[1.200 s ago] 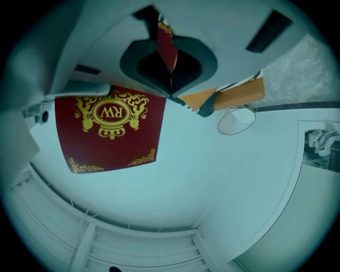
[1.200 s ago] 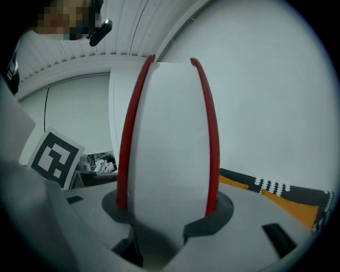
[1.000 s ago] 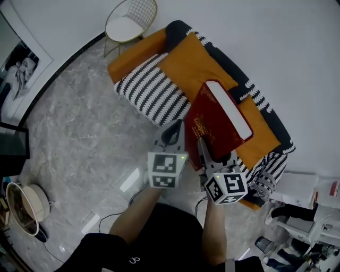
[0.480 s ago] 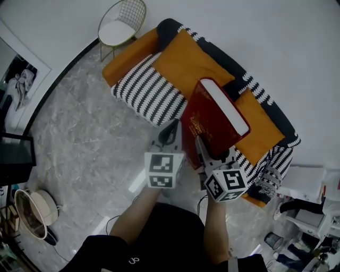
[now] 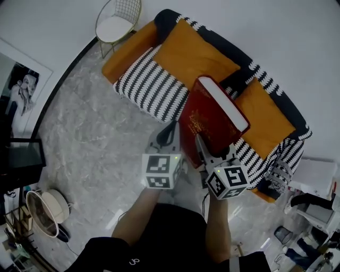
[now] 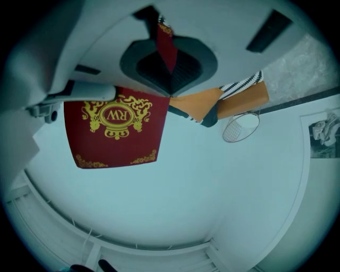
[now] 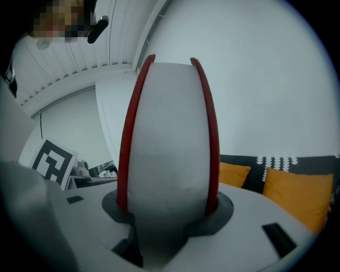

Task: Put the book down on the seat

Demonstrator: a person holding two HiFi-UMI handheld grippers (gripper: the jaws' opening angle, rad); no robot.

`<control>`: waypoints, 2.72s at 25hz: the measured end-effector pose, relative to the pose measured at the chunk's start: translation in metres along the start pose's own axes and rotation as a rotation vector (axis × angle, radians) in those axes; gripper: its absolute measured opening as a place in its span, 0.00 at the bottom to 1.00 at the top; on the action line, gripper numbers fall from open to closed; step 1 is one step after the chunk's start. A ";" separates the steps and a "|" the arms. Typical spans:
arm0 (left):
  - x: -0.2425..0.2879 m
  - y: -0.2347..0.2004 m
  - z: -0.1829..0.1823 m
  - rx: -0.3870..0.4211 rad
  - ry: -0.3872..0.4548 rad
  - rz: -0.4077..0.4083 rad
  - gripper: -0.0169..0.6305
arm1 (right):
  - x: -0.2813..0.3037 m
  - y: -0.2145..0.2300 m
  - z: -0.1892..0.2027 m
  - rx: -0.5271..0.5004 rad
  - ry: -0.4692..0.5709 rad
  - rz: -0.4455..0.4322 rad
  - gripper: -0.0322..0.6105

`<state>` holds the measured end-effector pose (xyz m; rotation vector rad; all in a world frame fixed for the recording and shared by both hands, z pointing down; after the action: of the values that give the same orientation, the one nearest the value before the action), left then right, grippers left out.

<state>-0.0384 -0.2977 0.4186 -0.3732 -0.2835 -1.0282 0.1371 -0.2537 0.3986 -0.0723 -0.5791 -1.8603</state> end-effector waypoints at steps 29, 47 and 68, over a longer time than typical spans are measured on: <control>0.117 0.009 0.120 -0.020 -0.292 0.119 0.05 | 0.064 0.125 0.113 0.230 -0.177 0.038 0.40; 0.212 0.006 0.180 -0.031 -0.365 0.165 0.05 | 0.119 0.229 0.191 0.434 -0.331 -0.108 0.40; 0.271 0.015 0.256 -0.043 -0.459 0.223 0.05 | 0.223 0.344 0.266 0.607 -0.399 -0.254 0.40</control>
<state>0.0936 -0.3911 0.7552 -0.6653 -0.6177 -0.7215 0.3046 -0.4211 0.8263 0.0369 -1.4655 -1.8426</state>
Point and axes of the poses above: the fingertips, and each gripper's own axes: x forward along the fingers, y to its right, z out of its underside, the point moved 10 cm from there along -x, backward along the fingers, and after that the axes turned 4 degrees about x, right-handed, at the moved point
